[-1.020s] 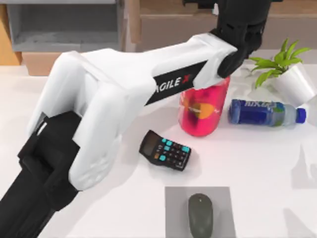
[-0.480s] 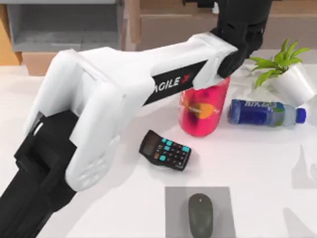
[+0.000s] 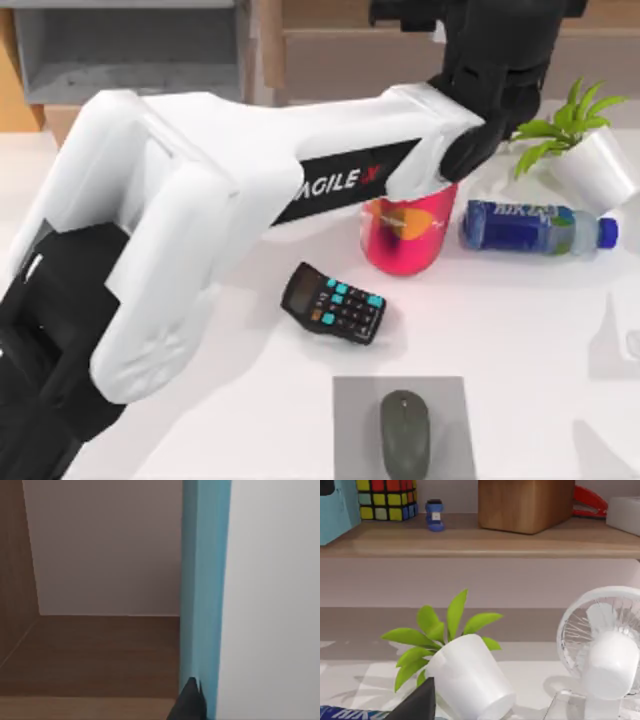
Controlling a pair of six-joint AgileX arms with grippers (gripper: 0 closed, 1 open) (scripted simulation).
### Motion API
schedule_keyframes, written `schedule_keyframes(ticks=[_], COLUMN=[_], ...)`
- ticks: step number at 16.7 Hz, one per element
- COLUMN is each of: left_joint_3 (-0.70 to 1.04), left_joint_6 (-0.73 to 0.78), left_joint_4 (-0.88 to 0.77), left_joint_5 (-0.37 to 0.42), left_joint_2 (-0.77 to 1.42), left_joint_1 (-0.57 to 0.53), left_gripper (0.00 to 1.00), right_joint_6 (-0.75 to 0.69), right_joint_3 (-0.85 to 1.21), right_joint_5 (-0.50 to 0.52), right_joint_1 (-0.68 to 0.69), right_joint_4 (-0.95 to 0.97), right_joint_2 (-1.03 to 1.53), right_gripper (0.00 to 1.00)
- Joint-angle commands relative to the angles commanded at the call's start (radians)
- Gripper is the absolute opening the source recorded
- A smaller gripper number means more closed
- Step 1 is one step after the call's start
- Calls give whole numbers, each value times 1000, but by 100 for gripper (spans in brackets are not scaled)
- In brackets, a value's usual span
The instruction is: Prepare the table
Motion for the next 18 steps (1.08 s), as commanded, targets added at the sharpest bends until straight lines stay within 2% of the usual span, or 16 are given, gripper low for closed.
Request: schedule_keyframes(ticks=[5,8,13,18], left_joint_3=[2,-58,-362,-773], left_joint_6=[1,4,93,344], left_joint_4=[-2,29,152,299], left_joint_5=[1,42,234,444], left_joint_2=[5,-40,-223,-560], left_joint_1=[6,8,-24,12], left_gripper=[0,0,0,0], right_joint_6=[0,0,0,0], right_joint_3=[0,0,0,0], right_joint_5=[0,0,0,0], right_joint_1=[0,0,0,0], right_joint_4=[0,0,0,0], right_joint_2=[0,0,0,0], right_gripper=[100,100,100,100])
